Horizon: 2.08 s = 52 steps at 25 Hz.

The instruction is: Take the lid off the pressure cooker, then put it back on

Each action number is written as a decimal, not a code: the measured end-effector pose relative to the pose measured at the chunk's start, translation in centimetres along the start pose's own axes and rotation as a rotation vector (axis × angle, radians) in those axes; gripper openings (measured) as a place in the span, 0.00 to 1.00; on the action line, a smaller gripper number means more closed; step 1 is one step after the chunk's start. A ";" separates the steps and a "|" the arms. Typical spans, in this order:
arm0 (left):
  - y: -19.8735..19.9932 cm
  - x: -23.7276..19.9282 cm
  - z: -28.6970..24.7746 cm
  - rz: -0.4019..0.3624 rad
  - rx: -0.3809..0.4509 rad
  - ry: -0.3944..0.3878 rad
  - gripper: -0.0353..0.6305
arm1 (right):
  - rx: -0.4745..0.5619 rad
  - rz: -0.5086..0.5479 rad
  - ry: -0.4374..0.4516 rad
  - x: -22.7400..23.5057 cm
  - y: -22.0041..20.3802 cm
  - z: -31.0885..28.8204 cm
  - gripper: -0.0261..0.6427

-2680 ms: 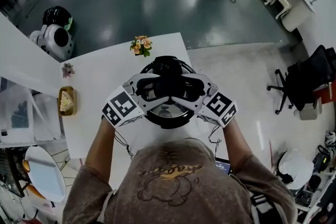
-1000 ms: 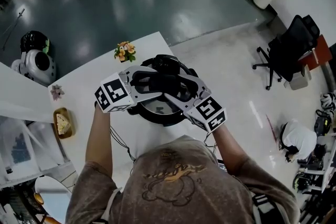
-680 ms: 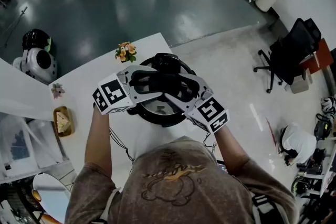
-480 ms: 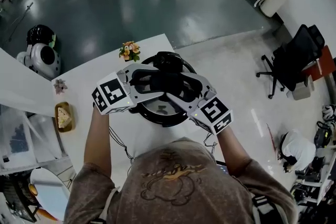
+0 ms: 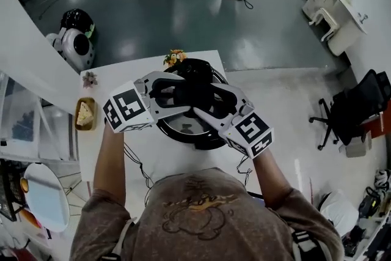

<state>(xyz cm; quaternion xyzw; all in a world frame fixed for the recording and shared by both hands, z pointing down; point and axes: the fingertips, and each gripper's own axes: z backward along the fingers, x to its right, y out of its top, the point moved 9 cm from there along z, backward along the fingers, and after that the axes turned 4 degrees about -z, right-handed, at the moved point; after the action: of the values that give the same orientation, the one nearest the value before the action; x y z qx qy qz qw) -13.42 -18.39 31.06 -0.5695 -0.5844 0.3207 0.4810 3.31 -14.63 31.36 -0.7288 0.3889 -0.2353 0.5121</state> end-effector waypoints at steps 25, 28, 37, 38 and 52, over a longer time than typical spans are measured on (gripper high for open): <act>-3.9 12.8 18.6 0.181 -0.156 0.515 0.44 | 0.058 0.181 0.529 -15.2 4.2 -10.6 0.44; -5.0 13.7 20.0 0.191 -0.177 0.520 0.44 | 0.058 0.176 0.543 -16.9 3.6 -11.8 0.44; -10.6 14.9 21.0 0.224 -0.197 0.486 0.44 | 0.031 0.162 0.531 -19.6 -0.2 -15.2 0.44; -11.4 14.9 20.8 0.231 -0.203 0.479 0.44 | 0.025 0.161 0.529 -19.7 -0.9 -15.6 0.44; -22.2 15.1 18.4 0.337 -0.222 0.436 0.44 | -0.065 0.151 0.541 -20.2 -9.7 -21.5 0.44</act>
<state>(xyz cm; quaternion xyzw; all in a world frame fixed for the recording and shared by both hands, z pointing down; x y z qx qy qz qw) -36.73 -3.73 48.39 -0.7630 -0.3962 0.2002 0.4699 -21.32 -8.76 49.32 -0.6244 0.5720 -0.3700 0.3822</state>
